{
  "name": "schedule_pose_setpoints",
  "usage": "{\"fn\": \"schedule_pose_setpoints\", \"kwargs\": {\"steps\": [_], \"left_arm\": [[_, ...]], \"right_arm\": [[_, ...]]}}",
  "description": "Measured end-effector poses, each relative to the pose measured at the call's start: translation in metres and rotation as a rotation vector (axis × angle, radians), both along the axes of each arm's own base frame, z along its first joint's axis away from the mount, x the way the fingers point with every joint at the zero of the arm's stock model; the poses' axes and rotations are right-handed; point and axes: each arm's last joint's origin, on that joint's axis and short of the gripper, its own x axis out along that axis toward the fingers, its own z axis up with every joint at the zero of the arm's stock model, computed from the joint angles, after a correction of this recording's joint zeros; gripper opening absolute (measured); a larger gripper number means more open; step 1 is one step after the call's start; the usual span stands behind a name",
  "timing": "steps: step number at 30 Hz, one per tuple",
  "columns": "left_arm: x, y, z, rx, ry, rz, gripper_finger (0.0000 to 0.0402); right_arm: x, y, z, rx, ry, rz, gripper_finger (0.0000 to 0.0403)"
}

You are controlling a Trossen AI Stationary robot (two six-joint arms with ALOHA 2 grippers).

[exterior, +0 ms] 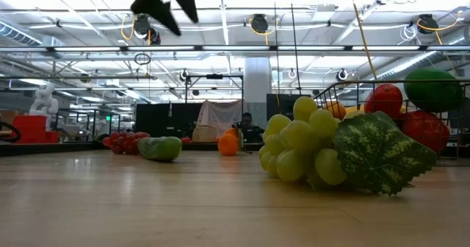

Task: Build produce basket
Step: Put the green cucumber into the wire basket

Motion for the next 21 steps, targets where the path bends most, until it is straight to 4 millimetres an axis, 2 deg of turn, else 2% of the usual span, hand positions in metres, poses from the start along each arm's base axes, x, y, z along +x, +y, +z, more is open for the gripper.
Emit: {"fn": "schedule_pose_setpoints", "kwargs": {"steps": [5, 11, 18, 21], "left_arm": [[-0.003, 0.003, -0.027, -0.282, 0.001, 0.247, 0.0269], [-0.006, -0.001, -0.054, -0.522, 0.009, 0.509, 0.0269], [-0.017, -0.007, -0.091, -0.558, 0.078, 0.717, 0.027], [-0.021, -0.012, -0.105, -0.581, 0.095, 0.777, 0.0288]], "right_arm": [[-0.003, -0.004, -0.006, -0.085, 0.079, 0.015, 0.0027], [-0.008, -0.009, -0.009, -0.174, 0.14, 0.031, 0.0027], [-0.015, -0.015, -0.006, -0.432, 0.181, 0.09, 0.0027], [-0.014, -0.017, -0.006, -0.489, 0.191, 0.121, 0.0027]]}}
